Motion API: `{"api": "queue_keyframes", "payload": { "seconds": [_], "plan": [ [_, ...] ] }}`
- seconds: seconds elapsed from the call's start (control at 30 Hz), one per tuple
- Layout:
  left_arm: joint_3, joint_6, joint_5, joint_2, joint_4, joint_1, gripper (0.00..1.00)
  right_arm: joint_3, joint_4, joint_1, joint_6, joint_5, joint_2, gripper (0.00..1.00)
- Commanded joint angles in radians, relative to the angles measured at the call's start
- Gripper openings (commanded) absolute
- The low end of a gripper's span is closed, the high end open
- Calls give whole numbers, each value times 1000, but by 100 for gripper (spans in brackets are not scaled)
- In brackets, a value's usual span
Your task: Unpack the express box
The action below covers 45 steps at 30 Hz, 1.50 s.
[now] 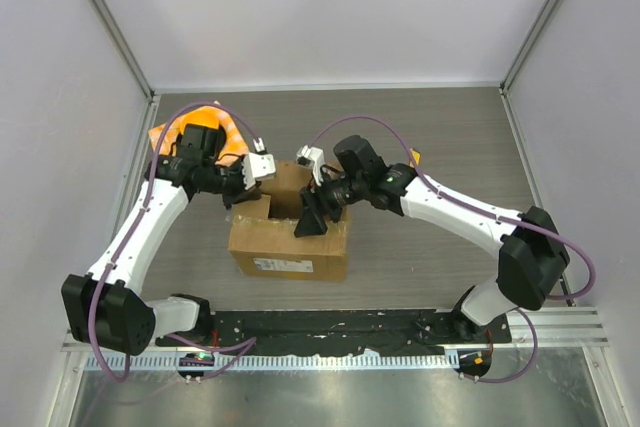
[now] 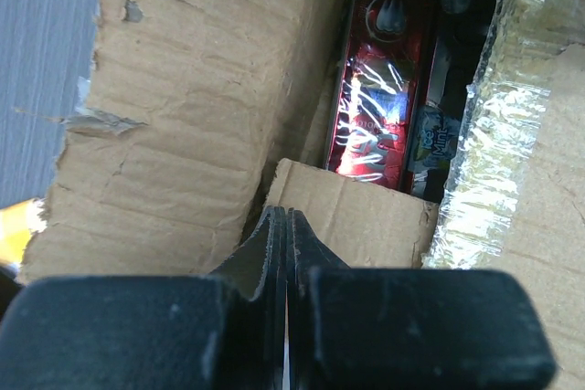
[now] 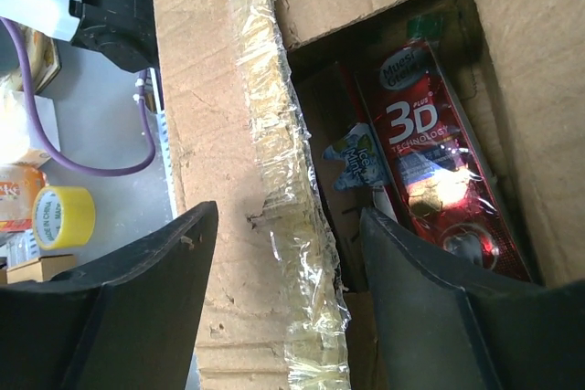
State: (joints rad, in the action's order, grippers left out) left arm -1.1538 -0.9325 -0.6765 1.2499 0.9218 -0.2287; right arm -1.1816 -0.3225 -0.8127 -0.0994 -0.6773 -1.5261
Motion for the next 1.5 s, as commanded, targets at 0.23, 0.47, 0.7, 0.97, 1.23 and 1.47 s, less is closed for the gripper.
{"api": "queue_keyframes", "payload": {
  "seconds": [0.23,0.47,0.7,0.97,1.23,1.47],
  "plan": [
    [81,-22,-24,-21,-120,3,1,62,210,-6,-178,-306,-109,43],
    [101,-38,-6,-40,-127,3,1,57,273,-5,-241,-323,-85,1],
    [108,-28,32,-43,-140,3,0,-88,87,-12,-156,-226,-25,1],
    [77,27,74,-6,-155,3,0,-266,-233,-104,53,82,47,1],
    [60,96,144,40,-215,-4,0,-214,-294,-238,82,343,116,1],
    [71,130,247,71,-254,-50,0,-181,-276,-322,82,493,164,1]
  ]
}}
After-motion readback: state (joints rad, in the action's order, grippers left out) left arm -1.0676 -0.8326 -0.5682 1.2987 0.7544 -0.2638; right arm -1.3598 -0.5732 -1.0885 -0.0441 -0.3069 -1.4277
